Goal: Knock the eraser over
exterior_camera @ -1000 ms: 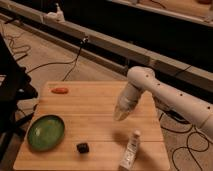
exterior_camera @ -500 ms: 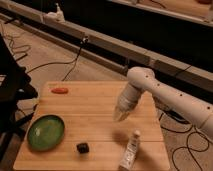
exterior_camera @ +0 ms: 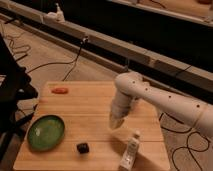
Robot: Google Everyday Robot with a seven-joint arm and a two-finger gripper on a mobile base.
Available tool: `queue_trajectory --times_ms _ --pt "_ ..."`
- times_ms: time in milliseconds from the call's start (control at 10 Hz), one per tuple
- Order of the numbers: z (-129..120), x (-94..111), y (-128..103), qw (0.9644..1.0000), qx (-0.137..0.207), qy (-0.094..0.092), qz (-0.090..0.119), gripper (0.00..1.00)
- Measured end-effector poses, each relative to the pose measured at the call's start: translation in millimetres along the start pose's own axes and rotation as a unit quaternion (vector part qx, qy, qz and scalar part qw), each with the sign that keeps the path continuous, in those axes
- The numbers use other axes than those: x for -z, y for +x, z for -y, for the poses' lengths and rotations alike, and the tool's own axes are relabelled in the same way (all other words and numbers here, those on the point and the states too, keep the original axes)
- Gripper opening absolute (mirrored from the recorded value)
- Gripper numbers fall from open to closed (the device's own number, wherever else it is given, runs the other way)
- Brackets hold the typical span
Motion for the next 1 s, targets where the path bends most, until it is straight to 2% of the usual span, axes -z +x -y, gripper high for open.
queue_trajectory --times_ms 200,400,500,1000 --pt "-6 -26 -28 0.9990 0.032 -0.019 0.023 0.00" --pt "-17 -54 -58 0.9950 0.065 -0.045 0.061 0.00" --pt "-20 -60 -67 0.9932 0.075 -0.053 0.072 0.00" --pt "-20 -60 -66 0.9932 0.075 -0.053 0.072 0.00"
